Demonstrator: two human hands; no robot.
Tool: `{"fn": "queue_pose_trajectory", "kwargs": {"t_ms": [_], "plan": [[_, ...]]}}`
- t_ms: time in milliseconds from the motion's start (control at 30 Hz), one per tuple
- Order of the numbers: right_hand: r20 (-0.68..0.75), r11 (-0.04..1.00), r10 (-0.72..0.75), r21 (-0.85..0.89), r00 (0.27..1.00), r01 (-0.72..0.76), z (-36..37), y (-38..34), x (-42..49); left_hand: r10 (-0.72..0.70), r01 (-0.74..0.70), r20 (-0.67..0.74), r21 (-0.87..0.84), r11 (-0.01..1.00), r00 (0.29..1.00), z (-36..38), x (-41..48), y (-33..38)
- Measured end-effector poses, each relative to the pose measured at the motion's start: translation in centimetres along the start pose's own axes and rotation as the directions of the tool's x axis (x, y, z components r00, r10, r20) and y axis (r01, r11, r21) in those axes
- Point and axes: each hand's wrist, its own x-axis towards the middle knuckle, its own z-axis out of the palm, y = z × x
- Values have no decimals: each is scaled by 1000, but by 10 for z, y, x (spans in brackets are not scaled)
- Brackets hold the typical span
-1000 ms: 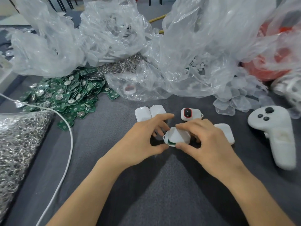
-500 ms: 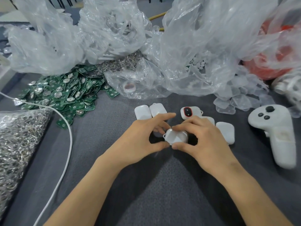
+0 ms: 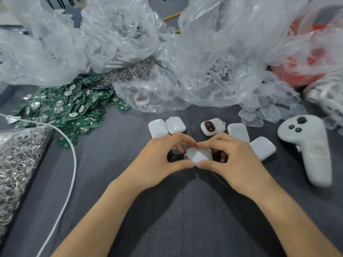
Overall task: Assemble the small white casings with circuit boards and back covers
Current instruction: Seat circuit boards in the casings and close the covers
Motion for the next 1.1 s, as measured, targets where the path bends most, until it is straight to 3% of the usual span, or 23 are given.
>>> {"fn": "queue_pose_trajectory", "kwargs": {"t_ms": [400,533,667,933,1000,1100], "plan": [[25,999,41,-11,999,-41,-1,5,6,-12,11,-29,-10,1000,1000,4,0,2],[43,998,58,0,997,-58,-1,6,7,-9,13,-52,94,996,999,10,1,4],[65,1000,26,-1,998,-26,-2,4,5,-52,57,-57,81,995,997,16,1,5],[62,951,112,284,992,-125,-4,8,3,-87,86,-121,-9,996,989,21,-1,7],[38,916,110,384,993,-116,-2,5,3,-96,83,-159,-86,993,983,22,-1,9],[-50,832,81,554,996,-40,-3,-2,2,-198,72,-194,-516,854,961,30,-1,17]]}}
